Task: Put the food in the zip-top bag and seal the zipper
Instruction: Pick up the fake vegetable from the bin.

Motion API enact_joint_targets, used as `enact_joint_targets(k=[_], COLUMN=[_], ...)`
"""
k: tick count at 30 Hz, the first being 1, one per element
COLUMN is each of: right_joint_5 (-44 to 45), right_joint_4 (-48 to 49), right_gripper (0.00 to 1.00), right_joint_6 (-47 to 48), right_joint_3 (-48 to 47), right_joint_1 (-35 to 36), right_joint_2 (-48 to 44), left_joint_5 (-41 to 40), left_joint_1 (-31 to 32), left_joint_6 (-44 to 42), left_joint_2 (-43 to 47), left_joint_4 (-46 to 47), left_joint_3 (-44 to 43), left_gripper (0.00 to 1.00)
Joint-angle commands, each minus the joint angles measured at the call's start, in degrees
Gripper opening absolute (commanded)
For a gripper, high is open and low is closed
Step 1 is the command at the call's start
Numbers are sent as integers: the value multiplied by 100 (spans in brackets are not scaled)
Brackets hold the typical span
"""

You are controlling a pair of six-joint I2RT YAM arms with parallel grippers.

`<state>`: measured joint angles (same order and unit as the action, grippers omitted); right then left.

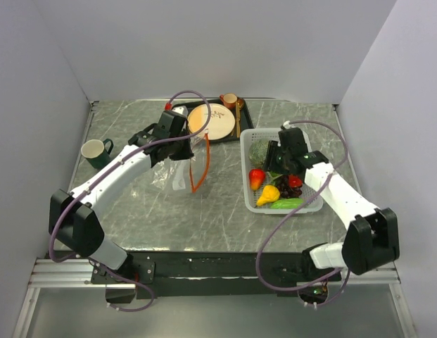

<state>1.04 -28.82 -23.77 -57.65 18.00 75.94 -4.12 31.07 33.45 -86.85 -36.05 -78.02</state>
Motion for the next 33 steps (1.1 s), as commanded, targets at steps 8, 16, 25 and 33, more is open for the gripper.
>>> enact_joint_targets(k=[8,16,25,33], right_joint_5=[741,696,380,388], right_joint_4=[-169,-115,60,131], right_gripper=[48,47,46,44], right_joint_6=[821,1190,1243,1261], right_joint_3=[-519,-713,-713,-809], right_joint_1=[2,-7,11,19], right_joint_2=[949,1423,1705,1870], left_joint_5=[244,368,368,368], left_joint_1=[-136,-172,-189,-189], left_joint_6=[-269,-225,-243,-269], left_joint_2=[28,10,10,-43], left_joint_4=[230,292,283,239], left_joint_3=[-178,-117,-99,-152], left_gripper=[1,1,1,1])
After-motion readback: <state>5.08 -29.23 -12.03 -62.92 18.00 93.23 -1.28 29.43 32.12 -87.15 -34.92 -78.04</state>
